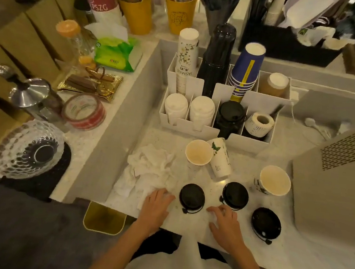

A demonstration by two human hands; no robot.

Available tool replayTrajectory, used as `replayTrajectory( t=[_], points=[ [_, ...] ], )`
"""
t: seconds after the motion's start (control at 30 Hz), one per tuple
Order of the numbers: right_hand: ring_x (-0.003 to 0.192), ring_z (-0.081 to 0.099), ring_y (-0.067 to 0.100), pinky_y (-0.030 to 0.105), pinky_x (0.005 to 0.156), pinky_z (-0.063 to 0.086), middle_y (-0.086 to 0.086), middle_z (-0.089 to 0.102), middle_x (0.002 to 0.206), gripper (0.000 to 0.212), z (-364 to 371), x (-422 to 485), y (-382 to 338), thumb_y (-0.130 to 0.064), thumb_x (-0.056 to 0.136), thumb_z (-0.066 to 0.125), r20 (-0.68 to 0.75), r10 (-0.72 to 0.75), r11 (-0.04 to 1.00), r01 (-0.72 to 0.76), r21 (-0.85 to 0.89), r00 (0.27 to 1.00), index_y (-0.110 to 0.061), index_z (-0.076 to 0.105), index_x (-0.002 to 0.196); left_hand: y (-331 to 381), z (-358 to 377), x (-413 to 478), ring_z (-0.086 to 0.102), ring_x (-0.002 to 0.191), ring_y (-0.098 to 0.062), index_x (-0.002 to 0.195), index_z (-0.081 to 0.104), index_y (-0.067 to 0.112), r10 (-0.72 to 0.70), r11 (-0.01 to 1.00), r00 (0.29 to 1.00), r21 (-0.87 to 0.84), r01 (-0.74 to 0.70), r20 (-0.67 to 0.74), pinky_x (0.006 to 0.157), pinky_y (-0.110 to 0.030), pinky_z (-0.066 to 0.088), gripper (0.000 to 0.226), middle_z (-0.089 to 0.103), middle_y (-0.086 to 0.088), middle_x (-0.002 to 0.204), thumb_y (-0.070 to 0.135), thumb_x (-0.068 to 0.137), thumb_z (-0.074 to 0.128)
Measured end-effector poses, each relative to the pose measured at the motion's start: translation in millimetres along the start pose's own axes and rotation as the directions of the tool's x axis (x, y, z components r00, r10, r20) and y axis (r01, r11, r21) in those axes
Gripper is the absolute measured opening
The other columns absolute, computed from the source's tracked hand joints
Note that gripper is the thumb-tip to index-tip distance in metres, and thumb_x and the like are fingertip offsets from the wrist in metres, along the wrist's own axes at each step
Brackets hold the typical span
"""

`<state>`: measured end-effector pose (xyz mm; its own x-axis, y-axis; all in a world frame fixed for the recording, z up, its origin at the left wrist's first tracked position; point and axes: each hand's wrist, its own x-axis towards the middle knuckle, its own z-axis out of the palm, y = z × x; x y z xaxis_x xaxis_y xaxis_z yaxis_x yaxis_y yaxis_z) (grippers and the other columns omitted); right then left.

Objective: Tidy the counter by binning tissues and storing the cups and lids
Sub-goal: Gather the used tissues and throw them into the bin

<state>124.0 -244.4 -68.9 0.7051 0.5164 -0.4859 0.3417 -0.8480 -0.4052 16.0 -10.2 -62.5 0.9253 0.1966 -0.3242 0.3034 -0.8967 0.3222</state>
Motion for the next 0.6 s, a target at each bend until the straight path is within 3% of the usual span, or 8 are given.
replayTrajectory(
  t=[0.13,0.23,0.33,0.4,0.5,0.6],
  points=[
    [0.116,0.054,0.02,0.028,0.097,0.045,0.004,0.052,0.134,0.031,-16,9,-2,-0.025,0.095,0.052,0.0,-0.056,0.998,0.056,0.034,0.998,-0.028,0.055,0.126,4,-6,-3,0.052,0.121,-0.029,0.131,0.058,0.014,0.001,1.0,0.999,-0.011,-0.001,-0.044,0.103,-0.039,0.046,0.041,0.053,-0.012,0.138,0.014,0.09,0.062],
    [0.102,0.059,0.014,0.021,0.085,0.045,0.0,0.062,0.119,0.026,-34,18,-31,-0.023,0.096,0.053,-0.058,-0.172,0.976,0.178,0.123,0.983,-0.026,0.059,0.121,3,-19,-6,0.054,0.119,-0.027,0.132,0.058,0.016,-0.045,0.997,0.988,-0.068,0.035,-0.147,0.1,-0.036,0.047,0.039,0.057,-0.008,0.135,0.016,0.094,0.061],
    [0.111,0.053,0.017,0.022,0.089,0.042,-0.001,0.057,0.125,0.03,-49,43,-82,-0.022,0.096,0.051,-0.014,-0.366,0.929,0.366,0.061,0.931,-0.025,0.056,0.125,-9,-35,-6,0.049,0.12,-0.026,0.135,0.051,0.016,-0.211,0.973,0.954,-0.139,0.184,-0.214,0.103,-0.034,0.042,0.045,0.054,-0.008,0.135,0.028,0.094,0.063],
    [0.122,0.046,0.023,0.03,0.094,0.043,0.003,0.048,0.137,0.042,-52,65,-120,-0.025,0.094,0.054,0.031,-0.453,0.89,0.454,-0.031,0.891,-0.026,0.047,0.135,-21,-42,-5,0.044,0.122,-0.027,0.139,0.042,0.014,-0.361,0.926,0.91,-0.197,0.323,-0.206,0.103,-0.034,0.04,0.061,0.047,-0.009,0.138,0.039,0.089,0.068],
    [0.141,0.02,0.037,0.046,0.105,0.038,0.009,0.013,0.16,0.082,-49,96,-164,-0.033,0.088,0.063,0.174,-0.505,0.804,0.534,-0.262,0.845,-0.033,0.012,0.151,-35,-49,0,0.034,0.131,-0.03,0.149,0.023,0.019,-0.555,0.814,0.825,-0.272,0.513,-0.105,0.104,-0.042,0.041,0.095,0.031,-0.01,0.147,0.055,0.077,0.074],
    [0.147,0.0,0.04,0.056,0.109,0.033,0.006,-0.012,0.163,0.107,-41,122,-193,-0.033,0.08,0.073,0.318,-0.496,0.711,0.588,-0.385,0.808,-0.042,-0.008,0.149,-47,-43,6,0.017,0.143,-0.037,0.154,-0.001,0.026,-0.579,0.756,0.815,-0.354,0.551,0.031,0.11,-0.056,0.035,0.116,0.01,-0.012,0.159,0.058,0.073,0.076]
  ],
)
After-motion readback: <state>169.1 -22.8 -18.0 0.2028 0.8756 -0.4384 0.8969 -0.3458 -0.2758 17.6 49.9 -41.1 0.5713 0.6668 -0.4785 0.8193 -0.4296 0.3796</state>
